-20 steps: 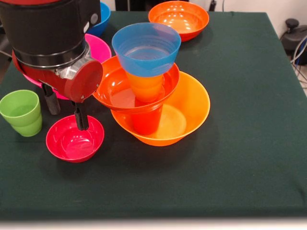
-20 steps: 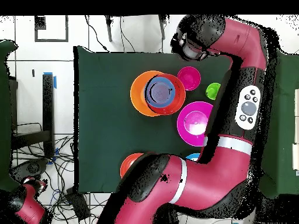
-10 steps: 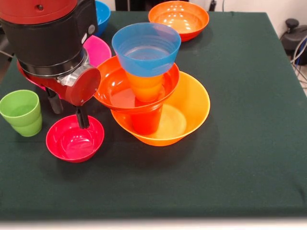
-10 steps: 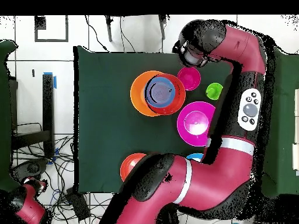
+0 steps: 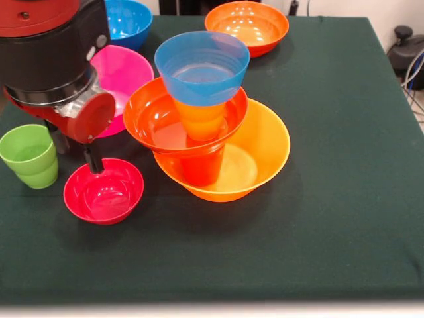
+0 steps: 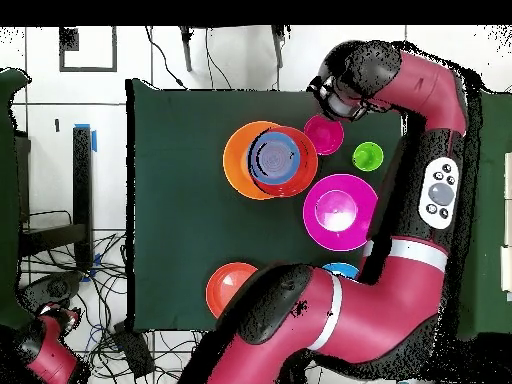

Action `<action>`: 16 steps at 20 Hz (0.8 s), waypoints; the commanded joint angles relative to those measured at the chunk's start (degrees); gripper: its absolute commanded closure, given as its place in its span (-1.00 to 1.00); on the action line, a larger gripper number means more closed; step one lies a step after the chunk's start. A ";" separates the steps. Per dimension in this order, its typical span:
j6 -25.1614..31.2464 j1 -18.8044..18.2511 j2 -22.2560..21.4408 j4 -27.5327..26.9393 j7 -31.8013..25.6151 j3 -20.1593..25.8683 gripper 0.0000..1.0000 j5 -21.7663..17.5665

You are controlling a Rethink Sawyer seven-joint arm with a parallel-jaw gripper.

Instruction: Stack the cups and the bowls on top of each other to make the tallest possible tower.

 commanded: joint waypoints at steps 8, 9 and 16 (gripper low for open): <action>0.09 -1.23 -0.43 9.13 -19.88 1.50 -1.00 -3.28; 0.53 -1.07 -0.41 9.14 -19.41 1.39 -1.00 -3.16; -3.62 -1.30 -1.00 13.49 -16.62 1.26 -1.00 -2.55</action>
